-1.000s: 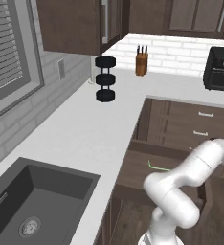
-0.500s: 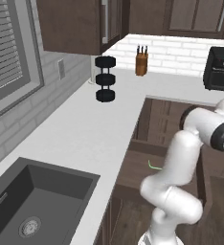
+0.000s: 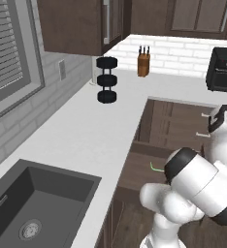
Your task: Take a straw from the drawer in front and place it inside the glass cup on the dining counter.
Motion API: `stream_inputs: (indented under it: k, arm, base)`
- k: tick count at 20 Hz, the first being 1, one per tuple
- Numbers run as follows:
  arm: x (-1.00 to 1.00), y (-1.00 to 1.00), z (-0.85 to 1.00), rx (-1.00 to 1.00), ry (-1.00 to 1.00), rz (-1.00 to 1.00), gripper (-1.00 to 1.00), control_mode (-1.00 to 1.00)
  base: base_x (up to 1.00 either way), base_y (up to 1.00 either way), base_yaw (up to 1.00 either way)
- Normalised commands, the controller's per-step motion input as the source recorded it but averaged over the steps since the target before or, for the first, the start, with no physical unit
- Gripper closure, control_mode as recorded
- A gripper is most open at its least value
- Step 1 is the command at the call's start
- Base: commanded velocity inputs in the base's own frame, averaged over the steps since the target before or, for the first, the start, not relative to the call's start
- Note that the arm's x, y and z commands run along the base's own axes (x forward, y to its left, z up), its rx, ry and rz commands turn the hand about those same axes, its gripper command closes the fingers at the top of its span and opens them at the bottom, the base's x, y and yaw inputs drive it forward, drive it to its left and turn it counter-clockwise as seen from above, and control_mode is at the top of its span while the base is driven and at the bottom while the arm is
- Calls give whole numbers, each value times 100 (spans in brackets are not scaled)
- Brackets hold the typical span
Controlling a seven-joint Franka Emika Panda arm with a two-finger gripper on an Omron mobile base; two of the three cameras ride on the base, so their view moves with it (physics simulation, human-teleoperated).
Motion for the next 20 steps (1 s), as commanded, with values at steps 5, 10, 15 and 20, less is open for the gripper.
stream_inputs:
  k: [5, 10, 15, 20]
  arm:
    - [27, 15, 53, 3, 36, -25, -100, -100]
    - [30, 20, 32, 18, 31, -25, -100, -100]
    - [0, 50, -13, 6, 1, -12, -100, -100]
    - [0, 77, -38, 0, -27, -4, -100, -100]
  base:
    - [0, 0, 0]
    - [0, 0, 0]
    - [0, 0, 0]
    - [0, 0, 0]
